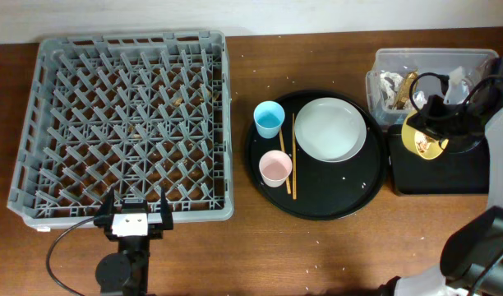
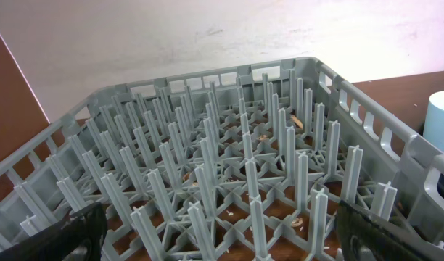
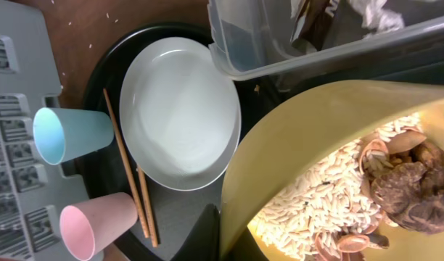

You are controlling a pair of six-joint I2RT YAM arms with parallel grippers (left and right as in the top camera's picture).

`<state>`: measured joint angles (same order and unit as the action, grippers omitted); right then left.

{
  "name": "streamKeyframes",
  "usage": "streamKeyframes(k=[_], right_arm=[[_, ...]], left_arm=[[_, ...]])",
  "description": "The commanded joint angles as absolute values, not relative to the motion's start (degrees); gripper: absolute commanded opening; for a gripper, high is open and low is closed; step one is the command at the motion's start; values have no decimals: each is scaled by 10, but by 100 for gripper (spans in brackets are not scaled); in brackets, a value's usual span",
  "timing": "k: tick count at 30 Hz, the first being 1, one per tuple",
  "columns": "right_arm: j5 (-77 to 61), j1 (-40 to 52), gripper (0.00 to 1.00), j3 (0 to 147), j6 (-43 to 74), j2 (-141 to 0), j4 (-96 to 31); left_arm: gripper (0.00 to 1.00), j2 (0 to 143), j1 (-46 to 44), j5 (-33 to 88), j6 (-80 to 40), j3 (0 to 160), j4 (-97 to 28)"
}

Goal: Sort waste into correct bins and load items into the dishwasher rack
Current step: 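Move the yellow bowl with the right gripper over the black tray, then tip the yellow bowl with the right gripper to dump scraps onto the black tray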

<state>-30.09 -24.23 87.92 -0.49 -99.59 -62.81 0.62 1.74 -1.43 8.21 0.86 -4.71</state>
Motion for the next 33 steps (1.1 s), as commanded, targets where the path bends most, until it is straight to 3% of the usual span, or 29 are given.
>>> streamKeyframes(k=[1,7,14,33], right_arm=[[-341,-262,4,886,-17,-1016,-627],[-380,-298,4,879,-17,-1030,-626],[-530,-343,4,818,-97,-1034,-613],[-613,-345,4,815,-199,-1034,-644]], left_arm=[[99,4,18,-8,93,5,-48],[99,4,18,-8,93,5,-48],[99,4,18,-8,93,5,-48],[99,4,18,-8,93,5,-48]])
